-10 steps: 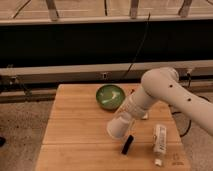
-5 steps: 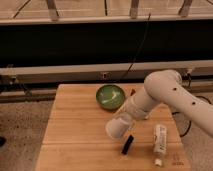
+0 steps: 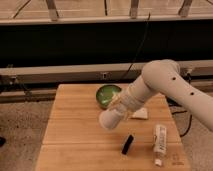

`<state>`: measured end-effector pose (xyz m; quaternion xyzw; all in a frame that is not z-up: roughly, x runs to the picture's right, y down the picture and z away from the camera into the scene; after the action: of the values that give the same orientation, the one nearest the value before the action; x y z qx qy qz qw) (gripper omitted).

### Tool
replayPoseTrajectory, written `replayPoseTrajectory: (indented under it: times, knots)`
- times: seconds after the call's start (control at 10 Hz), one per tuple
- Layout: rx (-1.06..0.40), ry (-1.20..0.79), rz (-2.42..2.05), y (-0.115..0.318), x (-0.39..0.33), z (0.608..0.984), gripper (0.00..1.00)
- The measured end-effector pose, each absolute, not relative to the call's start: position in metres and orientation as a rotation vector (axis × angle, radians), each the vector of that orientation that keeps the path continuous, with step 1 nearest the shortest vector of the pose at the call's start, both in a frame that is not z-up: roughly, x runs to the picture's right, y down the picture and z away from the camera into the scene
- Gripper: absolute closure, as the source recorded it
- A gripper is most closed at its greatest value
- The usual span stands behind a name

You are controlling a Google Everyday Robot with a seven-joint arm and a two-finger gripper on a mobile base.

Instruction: Place the ceramic cup over the eraser

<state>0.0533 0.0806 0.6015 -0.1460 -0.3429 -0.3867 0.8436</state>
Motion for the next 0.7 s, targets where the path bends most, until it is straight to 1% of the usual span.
replayPoseTrajectory:
  times: [0.5, 0.7]
  knots:
    - [-0.372, -0.651, -0.828, 0.076, 0.087, 0.586, 1.00]
    - [-0.411, -0.615, -0.839, 0.086, 0.100, 0.571, 1.00]
